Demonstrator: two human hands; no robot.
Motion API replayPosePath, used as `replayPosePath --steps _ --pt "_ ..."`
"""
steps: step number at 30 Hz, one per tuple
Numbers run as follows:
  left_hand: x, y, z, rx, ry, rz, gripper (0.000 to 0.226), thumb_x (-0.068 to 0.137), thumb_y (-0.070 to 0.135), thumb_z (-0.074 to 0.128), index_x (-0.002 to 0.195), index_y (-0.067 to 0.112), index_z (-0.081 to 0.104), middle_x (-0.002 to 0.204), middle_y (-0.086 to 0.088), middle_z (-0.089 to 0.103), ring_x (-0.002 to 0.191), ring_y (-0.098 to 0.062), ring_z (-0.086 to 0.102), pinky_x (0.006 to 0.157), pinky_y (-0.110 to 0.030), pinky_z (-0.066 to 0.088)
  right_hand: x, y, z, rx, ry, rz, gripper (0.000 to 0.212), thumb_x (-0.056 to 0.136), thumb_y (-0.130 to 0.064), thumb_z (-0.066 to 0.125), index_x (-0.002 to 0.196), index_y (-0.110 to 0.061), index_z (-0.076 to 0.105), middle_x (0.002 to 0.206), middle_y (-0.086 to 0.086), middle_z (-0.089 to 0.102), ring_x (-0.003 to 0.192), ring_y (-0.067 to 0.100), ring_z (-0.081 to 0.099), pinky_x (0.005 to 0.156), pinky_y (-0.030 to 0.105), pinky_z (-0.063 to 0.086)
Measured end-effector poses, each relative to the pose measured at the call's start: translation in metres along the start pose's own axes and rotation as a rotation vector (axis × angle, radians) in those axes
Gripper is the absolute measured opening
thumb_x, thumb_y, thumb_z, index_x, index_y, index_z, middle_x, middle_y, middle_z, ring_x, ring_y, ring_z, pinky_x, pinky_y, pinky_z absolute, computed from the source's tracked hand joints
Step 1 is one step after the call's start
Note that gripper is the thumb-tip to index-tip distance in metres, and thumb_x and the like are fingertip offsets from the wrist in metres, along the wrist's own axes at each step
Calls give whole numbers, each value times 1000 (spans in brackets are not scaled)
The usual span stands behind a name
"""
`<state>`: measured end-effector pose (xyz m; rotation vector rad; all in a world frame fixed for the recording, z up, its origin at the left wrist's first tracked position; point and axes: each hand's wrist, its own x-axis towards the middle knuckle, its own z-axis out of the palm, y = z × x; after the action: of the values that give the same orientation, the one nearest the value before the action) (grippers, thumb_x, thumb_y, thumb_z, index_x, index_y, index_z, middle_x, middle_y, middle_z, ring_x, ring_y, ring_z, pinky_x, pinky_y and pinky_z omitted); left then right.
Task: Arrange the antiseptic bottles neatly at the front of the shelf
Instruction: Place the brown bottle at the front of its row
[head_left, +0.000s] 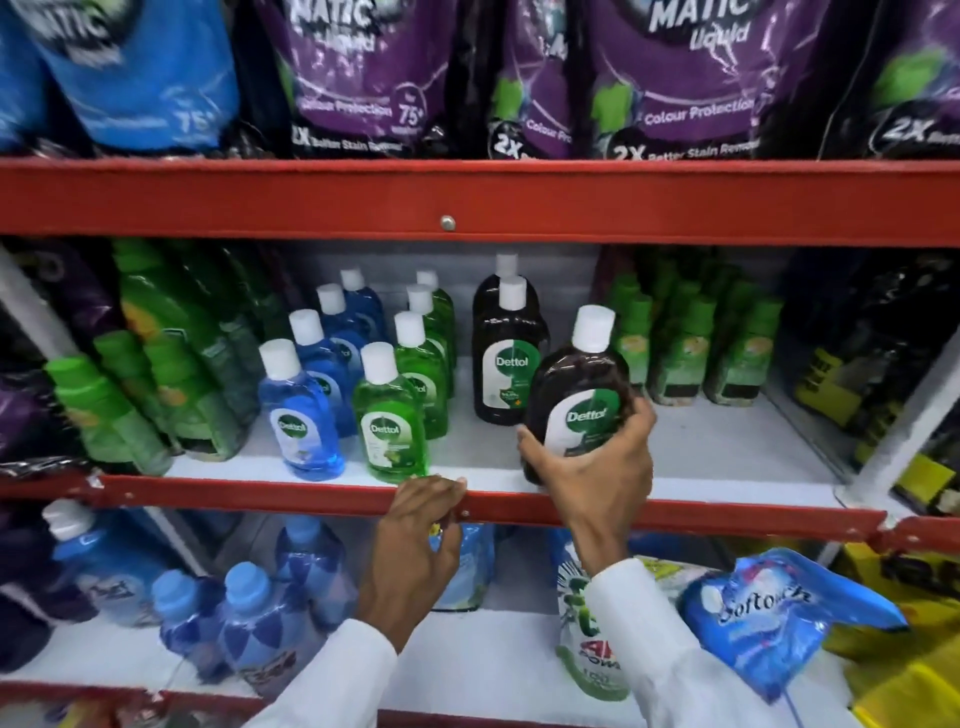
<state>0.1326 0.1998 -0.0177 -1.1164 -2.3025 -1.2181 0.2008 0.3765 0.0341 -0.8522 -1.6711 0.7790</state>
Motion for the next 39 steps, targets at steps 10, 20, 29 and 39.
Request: replayPosePath --steps 10,20,29,39 --pt "0 -1 -4 14 -19 28 42 71 -6 70 110 8 72 113 -6 73 112 -24 64 108 -36 38 -24 -16 40 -53 -105 -23 109 39 -69 87 124 -21 38 114 10 69 96 34 71 75 37 56" --pt "38 17 -4 4 -75 -41 49 82 37 64 128 28 55 117 5 73 102 -13 68 87 -22 50 19 33 1 95 -759 19 84 59 -31 96 131 -23 54 114 -4 72 95 -7 69 81 14 56" --pt "70 11 9 -52 -152 -159 41 78 26 79 113 14 61 104 -5 76 91 -19 69 77 -21 50 21 42 6 73 -671 -30 50 64 -18 93 109 -25 71 99 -9 79 88 -3 73 84 23 60" --pt "69 7 12 -57 -162 -173 42 83 25 76 117 8 58 111 -10 74 99 -23 69 85 -36 57 20 41 9 65 -643 -35 52 61 -24 95 108 -22 72 100 -4 79 91 6 74 88 33 61"
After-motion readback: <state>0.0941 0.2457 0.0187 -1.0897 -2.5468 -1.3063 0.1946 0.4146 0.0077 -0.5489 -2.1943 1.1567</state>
